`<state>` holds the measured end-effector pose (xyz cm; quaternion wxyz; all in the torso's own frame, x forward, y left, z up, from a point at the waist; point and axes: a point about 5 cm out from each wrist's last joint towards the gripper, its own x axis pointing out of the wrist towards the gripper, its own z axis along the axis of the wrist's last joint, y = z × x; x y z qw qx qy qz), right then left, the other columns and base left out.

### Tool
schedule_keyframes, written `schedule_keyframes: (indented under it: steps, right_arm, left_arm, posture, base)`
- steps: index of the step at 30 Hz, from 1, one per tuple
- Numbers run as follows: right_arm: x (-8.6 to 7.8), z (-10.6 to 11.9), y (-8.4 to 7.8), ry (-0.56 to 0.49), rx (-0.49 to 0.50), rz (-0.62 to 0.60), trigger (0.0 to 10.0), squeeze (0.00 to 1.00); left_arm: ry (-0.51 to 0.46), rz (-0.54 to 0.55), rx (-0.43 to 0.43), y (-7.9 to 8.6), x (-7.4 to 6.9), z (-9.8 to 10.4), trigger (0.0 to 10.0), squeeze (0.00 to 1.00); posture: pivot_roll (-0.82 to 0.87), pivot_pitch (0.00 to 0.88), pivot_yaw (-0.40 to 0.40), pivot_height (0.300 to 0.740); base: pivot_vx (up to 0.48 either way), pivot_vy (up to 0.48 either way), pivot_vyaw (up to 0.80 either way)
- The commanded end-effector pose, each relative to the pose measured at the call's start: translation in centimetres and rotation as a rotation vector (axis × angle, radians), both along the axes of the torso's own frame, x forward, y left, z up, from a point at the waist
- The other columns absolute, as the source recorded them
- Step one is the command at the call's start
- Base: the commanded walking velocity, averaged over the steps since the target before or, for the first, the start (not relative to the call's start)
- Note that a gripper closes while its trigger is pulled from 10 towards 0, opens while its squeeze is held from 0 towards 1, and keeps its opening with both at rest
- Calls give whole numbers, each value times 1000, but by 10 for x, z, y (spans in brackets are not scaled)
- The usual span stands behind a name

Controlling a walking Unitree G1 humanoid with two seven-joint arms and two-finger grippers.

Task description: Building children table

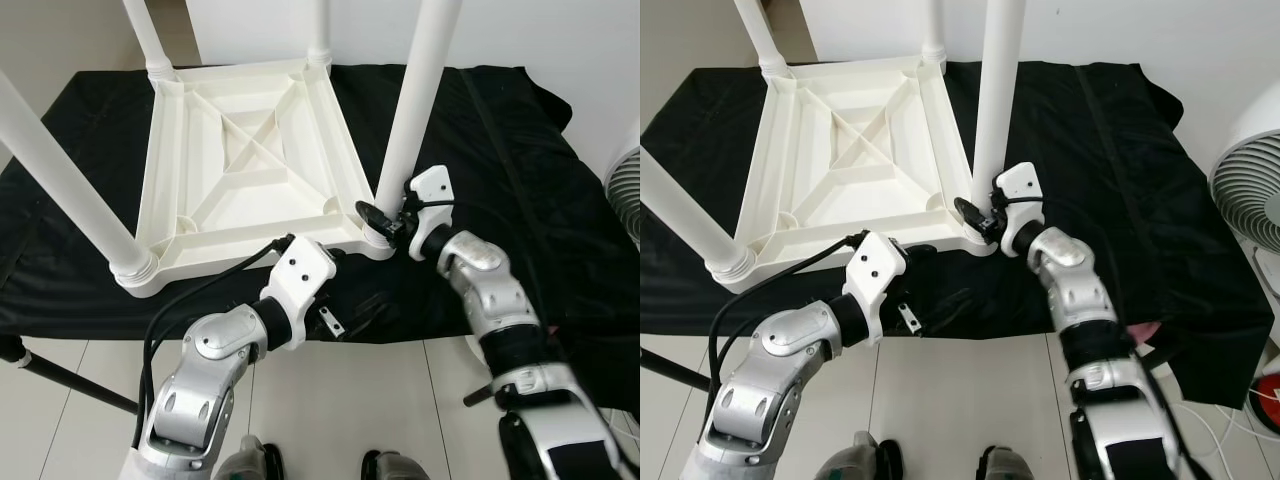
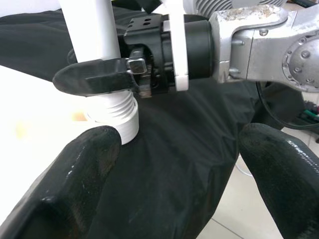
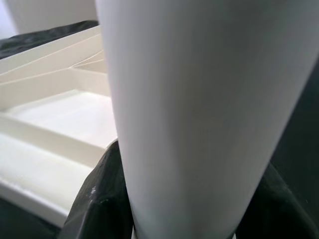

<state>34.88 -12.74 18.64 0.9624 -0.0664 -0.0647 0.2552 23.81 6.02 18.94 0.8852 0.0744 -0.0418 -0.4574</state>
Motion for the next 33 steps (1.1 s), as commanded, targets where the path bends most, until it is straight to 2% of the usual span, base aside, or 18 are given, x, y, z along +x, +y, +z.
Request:
schedule_keyframes:
  steps: [1, 6, 9, 15, 16, 18, 19, 24, 26, 27, 28, 29, 30, 33]
  right_arm:
    - [-5, 0, 4, -7, 25, -67, 10000, 0]
    - [-20, -3, 18, -20, 68, -163, 10000, 0]
    - [-32, -8, 28, -29, 107, -328, 10000, 0]
    - [-35, -11, 32, -4, 141, -386, 10000, 0]
    - [-36, -10, 31, 4, 153, -394, 10000, 792]
    - [-36, -10, 31, 4, 153, -394, 10000, 792]
    - [-37, -8, 29, 4, 171, -389, 10000, 1000]
    - [-40, -2, 26, -1, 211, -332, 10000, 1000]
    - [-40, 0, 25, -3, 207, -289, 10000, 1000]
    - [-41, 0, 25, 8, 200, -223, 10000, 1000]
    - [-41, 0, 25, 8, 200, -223, 10000, 1000]
    - [-40, 1, 23, 7, 177, -153, 10000, 0]
    - [-40, 1, 21, 10, 149, -76, 10000, 0]
    - [-40, 1, 21, 10, 149, -76, 10000, 0]
  left_arm:
    - [2, 34, -4, 0, 3, -2, 10000, 0]
    - [-2, 39, -4, 1, 4, -2, 10000, 0]
    - [-5, 41, -9, 1, 5, -1, 10000, 0]
    - [-12, 48, -4, 3, 7, -1, 10000, 0]
    - [-14, 53, -1, 4, 7, -2, 10000, 0]
    - [-14, 53, -1, 4, 7, -2, 10000, 0]
    - [-15, 57, 2, 6, 8, -2, 10000, 0]
    - [-21, 69, 5, 7, 9, -2, 10000, 0]
    - [-22, 71, 4, 7, 9, -2, 10000, 0]
    - [-23, 72, 4, 8, 9, -2, 10000, 0]
    - [-23, 72, 4, 8, 9, -2, 10000, 0]
    - [-24, 72, 4, 8, 9, -2, 10000, 0]
    - [-25, 72, 2, 7, 9, -2, 10000, 0]
    - [-25, 72, 2, 7, 9, -2, 10000, 0]
  posture:
    - [-93, 117, 39, 740]
    - [-94, 114, 36, 740]
    - [-95, 110, 35, 740]
    - [-90, 105, 33, 740]
    - [-92, 104, 35, 740]
    - [-92, 104, 35, 740]
    - [-92, 104, 35, 740]
    - [-90, 98, 32, 740]
    - [-90, 98, 32, 740]
    - [-88, 98, 33, 740]
    - [-88, 98, 33, 740]
    - [-88, 101, 35, 740]
    - [-88, 100, 37, 740]
    - [-88, 100, 37, 740]
  base:
    - [0, 0, 0]
    - [0, 0, 0]
    - [0, 0, 0]
    - [0, 0, 0]
    - [0, 0, 0]
    - [0, 0, 0]
    - [0, 0, 0]
    - [0, 0, 0]
    - [0, 0, 0]
    - [0, 0, 0]
    - [0, 0, 0]
    - [0, 0, 0]
    - [0, 0, 0]
    - [0, 0, 0]
